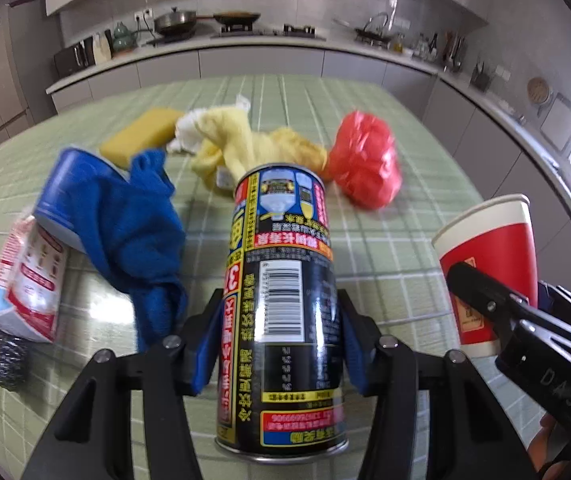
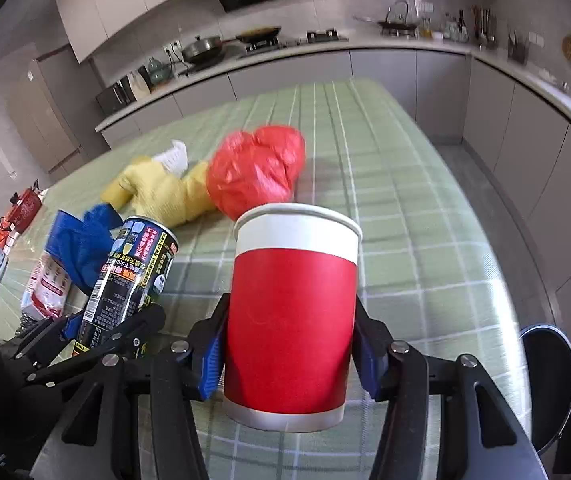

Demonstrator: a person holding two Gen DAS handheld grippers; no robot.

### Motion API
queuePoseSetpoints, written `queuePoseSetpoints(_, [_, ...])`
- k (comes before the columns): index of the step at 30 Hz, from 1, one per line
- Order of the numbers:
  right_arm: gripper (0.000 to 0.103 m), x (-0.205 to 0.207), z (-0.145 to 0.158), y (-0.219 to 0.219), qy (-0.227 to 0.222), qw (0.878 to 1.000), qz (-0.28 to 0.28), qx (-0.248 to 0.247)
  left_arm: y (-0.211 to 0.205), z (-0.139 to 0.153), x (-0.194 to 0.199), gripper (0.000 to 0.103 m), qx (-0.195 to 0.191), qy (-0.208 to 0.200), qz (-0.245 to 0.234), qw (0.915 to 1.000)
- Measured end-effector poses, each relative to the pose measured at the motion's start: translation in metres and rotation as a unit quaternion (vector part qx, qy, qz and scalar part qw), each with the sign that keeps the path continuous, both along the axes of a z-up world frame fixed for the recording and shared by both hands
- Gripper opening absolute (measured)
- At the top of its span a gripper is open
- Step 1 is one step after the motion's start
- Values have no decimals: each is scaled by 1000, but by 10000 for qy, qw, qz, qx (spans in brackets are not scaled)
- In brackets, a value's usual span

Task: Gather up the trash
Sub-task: 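Carry the red cup and spray can over the black bucket with both tools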

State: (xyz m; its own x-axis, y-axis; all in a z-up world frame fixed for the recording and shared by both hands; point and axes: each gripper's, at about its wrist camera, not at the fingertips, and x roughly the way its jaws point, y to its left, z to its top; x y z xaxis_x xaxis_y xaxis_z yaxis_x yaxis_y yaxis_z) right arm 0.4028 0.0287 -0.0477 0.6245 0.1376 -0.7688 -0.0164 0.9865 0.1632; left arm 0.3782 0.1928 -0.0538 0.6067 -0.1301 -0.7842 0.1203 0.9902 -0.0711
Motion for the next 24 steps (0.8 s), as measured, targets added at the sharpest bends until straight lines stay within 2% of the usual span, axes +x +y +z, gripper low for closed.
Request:
queuePoseSetpoints(6, [56, -20, 27, -8, -326, 9994, 63, 104, 3, 22, -19, 54, -120, -274, 155, 9994])
queuePoseSetpoints(12, [56, -49, 43, -21, -534, 9985, 90, 62, -9, 32, -45, 54, -176, -359, 121, 9991])
queuePoseSetpoints(17, [56, -82, 55, -46, -688, 9969, -379, -26, -34, 39, -59, 54, -265, -414, -399, 9980])
queuePoseSetpoints(24, [56, -134, 63, -96, -588, 9901, -1224, -353, -82, 38, -82, 54, -588, -285, -1128, 9915])
